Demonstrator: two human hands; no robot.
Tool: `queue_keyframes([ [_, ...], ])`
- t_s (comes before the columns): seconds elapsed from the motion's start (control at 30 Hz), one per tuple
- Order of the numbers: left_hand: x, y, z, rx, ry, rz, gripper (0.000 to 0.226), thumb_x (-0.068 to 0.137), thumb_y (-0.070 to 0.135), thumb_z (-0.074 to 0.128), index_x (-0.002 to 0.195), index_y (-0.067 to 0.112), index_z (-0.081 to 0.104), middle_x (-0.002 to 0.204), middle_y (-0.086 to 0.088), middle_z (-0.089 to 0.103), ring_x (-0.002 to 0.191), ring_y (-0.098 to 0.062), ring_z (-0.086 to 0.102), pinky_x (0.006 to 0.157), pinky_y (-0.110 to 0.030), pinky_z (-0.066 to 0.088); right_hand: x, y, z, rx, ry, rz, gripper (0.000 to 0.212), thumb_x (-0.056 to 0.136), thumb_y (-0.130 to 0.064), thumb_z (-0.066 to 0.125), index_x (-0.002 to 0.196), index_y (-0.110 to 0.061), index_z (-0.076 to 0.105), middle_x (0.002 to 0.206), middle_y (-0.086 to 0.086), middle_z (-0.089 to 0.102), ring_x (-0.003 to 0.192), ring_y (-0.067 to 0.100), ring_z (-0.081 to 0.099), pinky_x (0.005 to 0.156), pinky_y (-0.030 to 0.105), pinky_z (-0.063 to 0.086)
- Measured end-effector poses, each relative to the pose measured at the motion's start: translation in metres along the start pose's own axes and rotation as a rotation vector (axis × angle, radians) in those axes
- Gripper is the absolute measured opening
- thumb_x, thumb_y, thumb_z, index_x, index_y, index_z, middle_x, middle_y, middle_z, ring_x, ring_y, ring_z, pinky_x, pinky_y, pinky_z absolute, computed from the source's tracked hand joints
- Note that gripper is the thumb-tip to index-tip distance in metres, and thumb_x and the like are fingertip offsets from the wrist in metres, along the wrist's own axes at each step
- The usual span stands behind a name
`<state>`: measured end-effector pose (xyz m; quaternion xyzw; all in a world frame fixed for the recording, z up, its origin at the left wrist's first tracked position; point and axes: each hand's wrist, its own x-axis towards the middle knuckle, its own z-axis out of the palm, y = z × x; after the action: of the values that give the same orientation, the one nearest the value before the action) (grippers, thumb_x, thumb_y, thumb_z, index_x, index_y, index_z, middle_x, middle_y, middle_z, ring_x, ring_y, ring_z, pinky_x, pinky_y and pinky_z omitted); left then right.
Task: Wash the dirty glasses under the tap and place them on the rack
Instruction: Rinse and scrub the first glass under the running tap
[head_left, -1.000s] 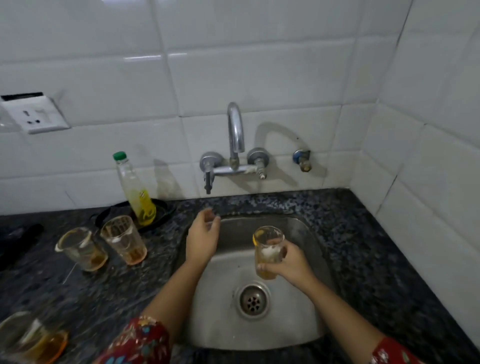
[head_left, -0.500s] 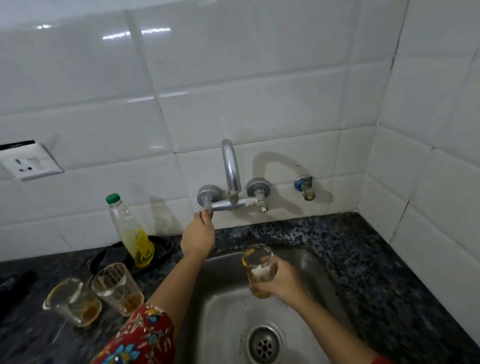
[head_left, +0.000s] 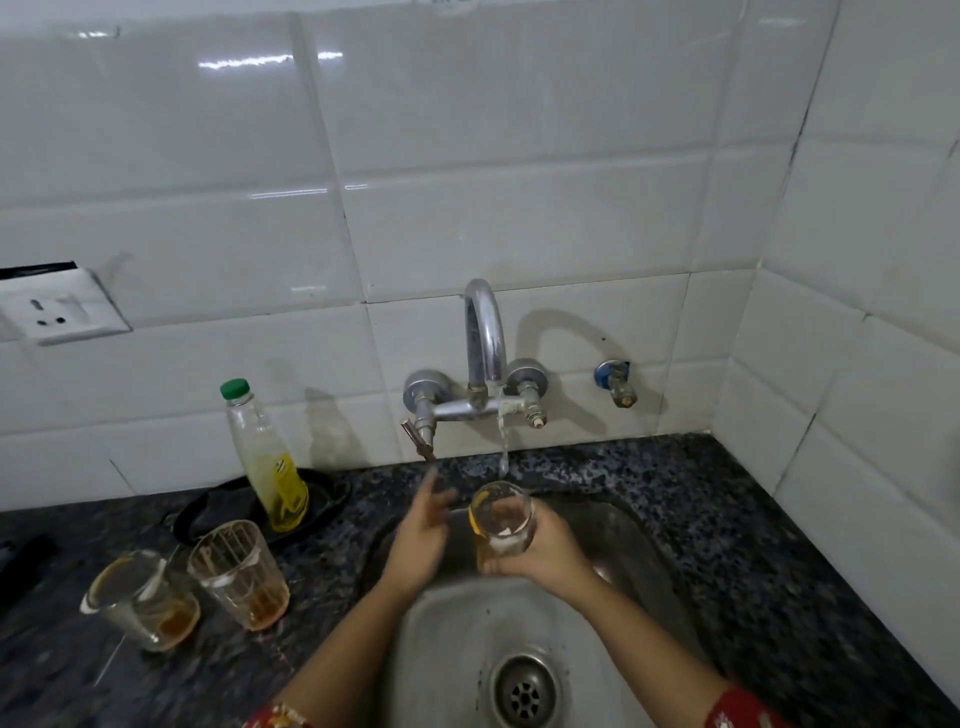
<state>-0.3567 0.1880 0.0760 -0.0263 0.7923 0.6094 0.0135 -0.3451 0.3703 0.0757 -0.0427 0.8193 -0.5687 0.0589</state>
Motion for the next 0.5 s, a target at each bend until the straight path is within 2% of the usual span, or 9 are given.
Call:
queue_keyframes([
  [0.03, -0.006, -0.011, 0.0, 0.005, -0.132, 0.046, 0.077, 0.086, -0.018, 0.049, 0.146, 0.023, 0.025, 0.143, -0.015, 0.05, 0.11, -0.006, 0.059, 0.089, -0.012, 0.047, 0.003, 0.001, 0.001, 0.019, -0.004, -0.018, 0.068, 0.04, -0.024, 0.092, 0.103, -0.025, 0.064, 0.108, 0.002, 0.067, 0.098, 0.012, 0.067, 0.087, 0.029, 0.055],
  [0.1, -0.011, -0.018, 0.005, 0.022, -0.332, 0.149, 0.088, 0.077, -0.023, 0.059, 0.148, 0.017, 0.025, 0.143, -0.006, 0.052, 0.124, -0.01, 0.055, 0.096, -0.018, 0.046, 0.007, 0.002, 0.001, 0.034, -0.026, -0.047, 0.073, 0.038, -0.03, 0.091, 0.106, -0.026, 0.063, 0.112, 0.003, 0.065, 0.102, 0.012, 0.066, 0.09, 0.032, 0.054],
  [0.17, -0.014, -0.009, 0.012, -0.056, -0.423, 0.216, 0.088, 0.073, -0.026, 0.064, 0.145, 0.012, 0.031, 0.136, 0.0, 0.058, 0.128, -0.015, 0.054, 0.098, -0.023, 0.046, 0.006, -0.005, -0.002, 0.036, -0.046, -0.076, 0.071, 0.042, -0.023, 0.091, 0.107, -0.027, 0.062, 0.114, 0.004, 0.065, 0.104, 0.012, 0.065, 0.092, 0.032, 0.053],
  [0.27, -0.01, -0.002, 0.023, -0.157, -0.342, 0.2, 0.077, 0.067, -0.014, 0.076, 0.134, 0.009, 0.046, 0.125, -0.004, 0.066, 0.118, -0.017, 0.062, 0.093, -0.024, 0.049, 0.003, -0.015, -0.007, 0.091, -0.085, -0.07, 0.07, 0.055, -0.007, 0.088, 0.114, -0.028, 0.057, 0.121, 0.001, 0.061, 0.111, 0.015, 0.06, 0.099, 0.033, 0.049],
  [0.33, -0.006, -0.001, 0.023, -0.176, -0.303, 0.17, 0.071, 0.06, 0.001, 0.084, 0.123, 0.011, 0.053, 0.115, -0.004, 0.069, 0.105, -0.014, 0.068, 0.085, -0.024, 0.052, 0.0, -0.019, -0.011, 0.077, -0.12, -0.078, 0.086, 0.065, -0.009, 0.085, 0.135, -0.028, 0.039, 0.136, -0.006, 0.046, 0.126, 0.011, 0.046, 0.101, 0.021, 0.042],
  [0.4, 0.001, -0.007, 0.02, -0.11, -0.279, 0.164, 0.074, 0.055, 0.026, 0.093, 0.118, 0.009, 0.057, 0.109, -0.009, 0.07, 0.099, -0.017, 0.069, 0.084, -0.029, 0.053, -0.008, -0.019, -0.018, -0.088, -0.075, -0.185, 0.099, 0.074, -0.02, 0.08, 0.149, -0.029, 0.016, 0.143, -0.013, 0.028, 0.133, 0.002, 0.029, 0.104, 0.012, 0.03],
  [0.43, 0.004, -0.011, 0.018, -0.083, -0.267, 0.17, 0.073, 0.057, 0.03, 0.093, 0.117, 0.008, 0.059, 0.109, -0.011, 0.07, 0.099, -0.021, 0.068, 0.087, -0.034, 0.054, -0.013, -0.019, -0.022, -0.246, -0.05, -0.294, 0.093, 0.079, -0.023, 0.074, 0.149, -0.031, 0.014, 0.144, -0.013, 0.026, 0.134, 0.002, 0.026, 0.108, 0.016, 0.026],
  [0.5, 0.009, -0.02, 0.015, 0.014, -0.26, 0.175, 0.064, 0.062, 0.011, 0.089, 0.119, 0.004, 0.059, 0.111, -0.011, 0.07, 0.103, -0.026, 0.067, 0.092, -0.039, 0.053, -0.019, -0.018, -0.029, -0.662, -0.074, -0.595, 0.063, 0.085, -0.015, 0.058, 0.141, -0.031, 0.036, 0.141, -0.008, 0.038, 0.131, 0.008, 0.033, 0.114, 0.03, 0.023],
])
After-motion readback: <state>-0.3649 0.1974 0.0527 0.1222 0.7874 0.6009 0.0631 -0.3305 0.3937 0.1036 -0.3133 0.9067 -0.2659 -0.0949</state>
